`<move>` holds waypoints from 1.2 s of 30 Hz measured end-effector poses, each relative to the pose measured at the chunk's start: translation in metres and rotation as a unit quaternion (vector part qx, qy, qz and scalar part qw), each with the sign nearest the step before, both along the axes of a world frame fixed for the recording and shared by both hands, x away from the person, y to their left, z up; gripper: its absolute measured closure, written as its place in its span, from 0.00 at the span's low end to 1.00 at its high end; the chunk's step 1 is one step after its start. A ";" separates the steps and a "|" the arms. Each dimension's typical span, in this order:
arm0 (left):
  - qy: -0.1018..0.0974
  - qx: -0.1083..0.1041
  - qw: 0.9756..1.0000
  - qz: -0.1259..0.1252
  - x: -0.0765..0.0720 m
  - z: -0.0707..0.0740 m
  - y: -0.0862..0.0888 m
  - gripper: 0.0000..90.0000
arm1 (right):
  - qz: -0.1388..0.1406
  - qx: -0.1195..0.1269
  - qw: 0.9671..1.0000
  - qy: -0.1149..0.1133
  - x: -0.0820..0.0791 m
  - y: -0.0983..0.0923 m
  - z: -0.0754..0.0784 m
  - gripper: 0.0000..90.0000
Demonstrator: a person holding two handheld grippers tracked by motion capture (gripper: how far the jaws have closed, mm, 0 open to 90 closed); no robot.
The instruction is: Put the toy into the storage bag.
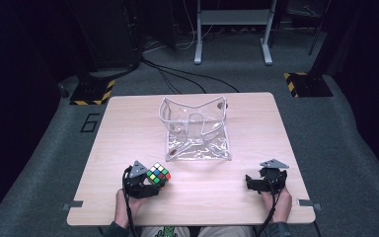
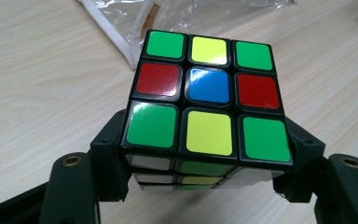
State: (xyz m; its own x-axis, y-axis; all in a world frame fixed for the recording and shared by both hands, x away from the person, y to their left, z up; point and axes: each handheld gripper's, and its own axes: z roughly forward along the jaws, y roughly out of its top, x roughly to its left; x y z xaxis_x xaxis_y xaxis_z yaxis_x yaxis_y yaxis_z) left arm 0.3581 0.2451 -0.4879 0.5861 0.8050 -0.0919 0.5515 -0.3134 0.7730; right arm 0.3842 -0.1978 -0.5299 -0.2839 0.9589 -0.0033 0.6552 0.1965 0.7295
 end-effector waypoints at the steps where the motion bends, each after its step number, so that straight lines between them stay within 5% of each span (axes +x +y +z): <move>1: 0.000 -0.001 1.000 0.001 0.001 0.001 0.000 0.37 | 0.000 0.000 1.000 0.000 0.000 0.000 0.000 0.03; 36: -0.027 0.001 1.000 -0.010 0.024 0.043 0.009 0.37 | -0.013 0.000 1.000 0.007 0.003 -0.001 0.000 0.00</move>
State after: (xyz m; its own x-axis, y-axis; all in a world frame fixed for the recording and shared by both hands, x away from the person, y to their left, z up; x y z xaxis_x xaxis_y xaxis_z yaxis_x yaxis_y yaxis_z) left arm 0.3822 0.2543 -0.4452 0.6069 0.7926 -0.0587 0.5025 -0.3255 0.8010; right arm 0.3869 -0.1986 -0.5299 -0.2589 0.9659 0.0010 0.6703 0.1789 0.7202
